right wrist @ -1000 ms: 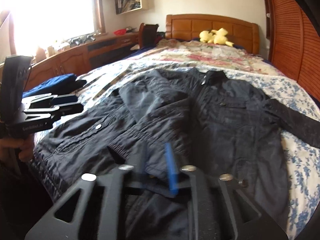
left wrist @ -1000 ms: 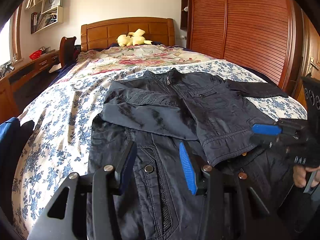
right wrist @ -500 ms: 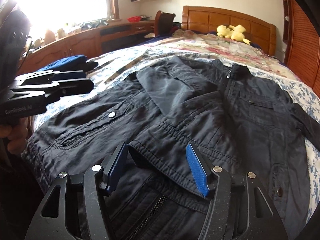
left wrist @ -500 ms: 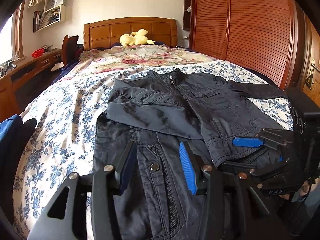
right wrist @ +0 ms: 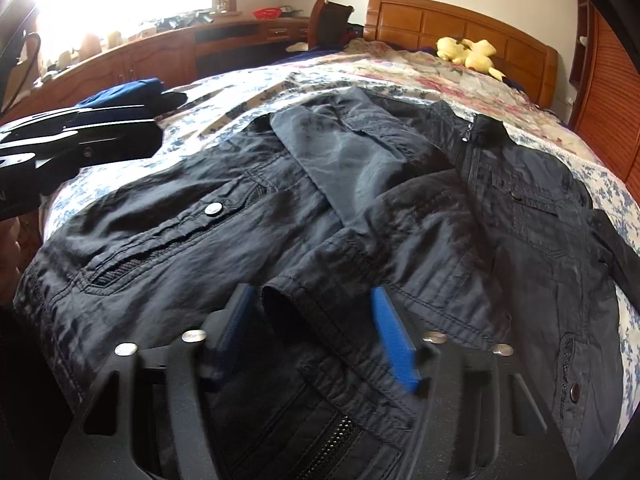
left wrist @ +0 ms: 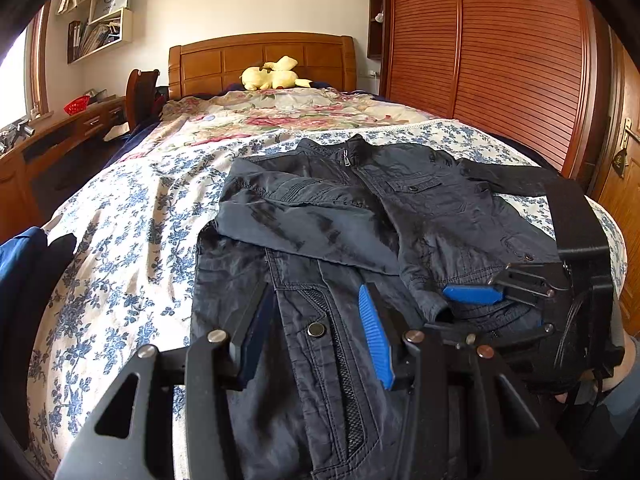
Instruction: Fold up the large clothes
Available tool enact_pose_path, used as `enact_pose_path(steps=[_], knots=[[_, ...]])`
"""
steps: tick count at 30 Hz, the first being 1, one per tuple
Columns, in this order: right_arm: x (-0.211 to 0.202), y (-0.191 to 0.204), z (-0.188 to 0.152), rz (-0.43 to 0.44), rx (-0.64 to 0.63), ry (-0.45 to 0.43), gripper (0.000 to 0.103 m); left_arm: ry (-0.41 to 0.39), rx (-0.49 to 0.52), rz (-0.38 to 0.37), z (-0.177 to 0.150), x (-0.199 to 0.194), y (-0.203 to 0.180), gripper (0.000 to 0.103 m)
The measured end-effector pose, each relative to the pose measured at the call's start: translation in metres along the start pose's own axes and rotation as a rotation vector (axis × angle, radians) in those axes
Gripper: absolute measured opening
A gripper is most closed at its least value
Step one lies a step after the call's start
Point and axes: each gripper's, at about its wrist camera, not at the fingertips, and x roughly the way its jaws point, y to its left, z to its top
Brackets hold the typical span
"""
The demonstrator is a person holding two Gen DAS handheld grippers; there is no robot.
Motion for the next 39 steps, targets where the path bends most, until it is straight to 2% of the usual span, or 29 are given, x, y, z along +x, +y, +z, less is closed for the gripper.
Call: enact_pose_path(steps=[2,7,11,16,19,24,25,28,31,34,39], knots=[[-0.001,-0.002,-0.002,0.012,-0.005,-0.006,0.007,-0.001,-0.002,-0.001,0.000,0.000,0.001,0.043],[-0.020,-0.012,-0.004,0.021,0.011,-0.066,0.003,-0.004,0.000,-0.005,-0.001,-0.002,0.002,0.043],[-0.055,-0.030,0.000,0.018,0.063,-0.163,0.003,-0.002,0.002,-0.006,-0.001,-0.001,0.000,0.043],[-0.088,-0.065,0.002,-0.070,0.125,-0.242,0.003,0.005,0.008,-0.004,0.000,0.002,-0.004,0.043],[-0.095,-0.090,0.000,-0.136,0.178,-0.247,0.003,0.008,0.012,-0.005,0.000,0.004,-0.007,0.043],[-0.104,-0.142,-0.014,-0.319,0.287,-0.218,0.003,0.010,0.016,-0.008,0.001,0.006,-0.011,0.043],[-0.104,-0.151,-0.019,-0.336,0.312,-0.206,0.005,0.010,0.017,-0.009,0.001,0.006,-0.012,0.043],[-0.105,-0.164,-0.026,-0.395,0.360,-0.181,0.022,0.007,0.019,-0.013,0.002,0.006,-0.014,0.043],[-0.111,-0.164,-0.031,-0.374,0.355,-0.201,0.037,0.006,0.020,-0.017,0.002,0.007,-0.016,0.043],[-0.105,-0.157,-0.029,-0.356,0.320,-0.191,0.041,0.006,0.023,-0.024,0.003,0.007,-0.019,0.043],[-0.077,-0.146,-0.030,-0.287,0.277,-0.107,0.041,-0.002,0.028,-0.037,0.004,0.007,-0.023,0.043]])
